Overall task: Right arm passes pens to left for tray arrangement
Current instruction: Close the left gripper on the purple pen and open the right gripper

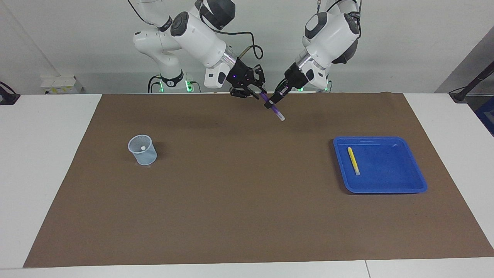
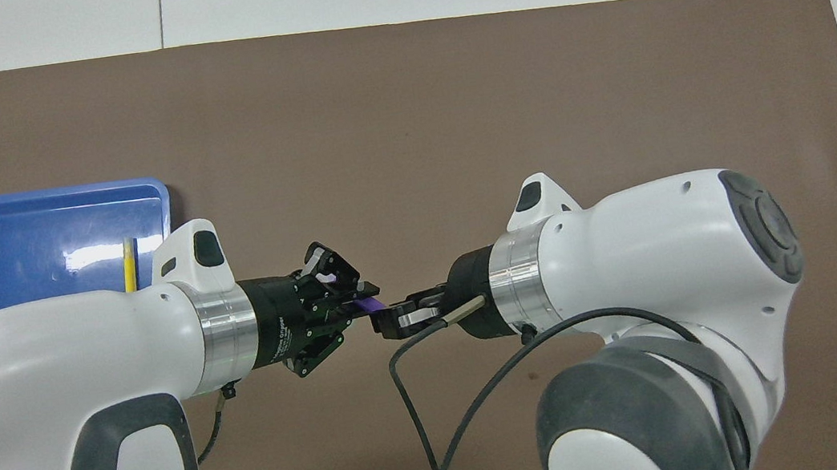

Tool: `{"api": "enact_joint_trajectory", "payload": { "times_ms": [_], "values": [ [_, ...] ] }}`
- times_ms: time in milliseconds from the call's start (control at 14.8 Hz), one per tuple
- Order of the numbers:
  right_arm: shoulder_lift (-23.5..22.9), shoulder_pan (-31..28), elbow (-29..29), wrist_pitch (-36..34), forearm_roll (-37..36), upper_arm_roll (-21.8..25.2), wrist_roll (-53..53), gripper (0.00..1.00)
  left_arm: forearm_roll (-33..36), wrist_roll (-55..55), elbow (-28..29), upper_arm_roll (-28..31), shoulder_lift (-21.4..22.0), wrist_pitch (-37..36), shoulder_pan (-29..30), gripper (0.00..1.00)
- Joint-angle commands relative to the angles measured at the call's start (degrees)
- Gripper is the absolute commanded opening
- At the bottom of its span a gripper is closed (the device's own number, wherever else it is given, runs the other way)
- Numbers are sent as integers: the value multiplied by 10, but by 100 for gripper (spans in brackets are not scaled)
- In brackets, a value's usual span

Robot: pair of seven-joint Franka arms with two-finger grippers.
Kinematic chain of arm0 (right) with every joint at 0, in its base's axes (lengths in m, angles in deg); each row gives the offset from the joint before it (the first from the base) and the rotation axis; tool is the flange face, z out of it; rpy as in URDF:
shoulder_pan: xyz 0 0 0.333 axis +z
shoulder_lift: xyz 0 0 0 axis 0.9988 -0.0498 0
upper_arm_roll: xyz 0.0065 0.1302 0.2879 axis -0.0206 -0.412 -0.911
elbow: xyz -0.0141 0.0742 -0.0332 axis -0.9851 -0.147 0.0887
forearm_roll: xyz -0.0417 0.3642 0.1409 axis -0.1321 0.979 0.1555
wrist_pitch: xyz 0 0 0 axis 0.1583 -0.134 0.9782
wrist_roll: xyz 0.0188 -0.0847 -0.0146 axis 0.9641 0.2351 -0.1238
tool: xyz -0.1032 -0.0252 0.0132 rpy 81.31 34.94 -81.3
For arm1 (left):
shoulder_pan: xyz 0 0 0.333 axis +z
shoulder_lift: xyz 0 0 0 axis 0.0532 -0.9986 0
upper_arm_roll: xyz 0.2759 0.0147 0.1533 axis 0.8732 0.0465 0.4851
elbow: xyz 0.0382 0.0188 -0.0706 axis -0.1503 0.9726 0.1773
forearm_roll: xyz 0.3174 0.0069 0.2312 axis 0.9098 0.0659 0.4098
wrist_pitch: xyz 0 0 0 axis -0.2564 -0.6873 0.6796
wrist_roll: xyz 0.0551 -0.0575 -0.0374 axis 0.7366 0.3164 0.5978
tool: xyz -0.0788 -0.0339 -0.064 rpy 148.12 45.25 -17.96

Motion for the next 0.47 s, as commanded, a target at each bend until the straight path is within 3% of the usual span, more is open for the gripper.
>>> {"api": "enact_joint_trajectory", "payload": {
  "times_ms": [0, 135, 338, 406],
  "values": [
    [-4, -28, -1, -9, -51, -1, 15, 100, -9, -1, 8, 8, 10, -5, -8, 0],
    [-4, -53, -2, -40, -138, -1, 14, 100, -4, -17, 8, 9, 10, -23, -2, 0],
    [-1, -105, -2, -101, -254, -1, 56, 100, 13, -167, 5, 13, 13, -84, 34, 0],
    [1, -119, 1, -107, -289, -1, 86, 100, 49, -233, 4, 13, 14, -117, 52, 0]
  ]
}}
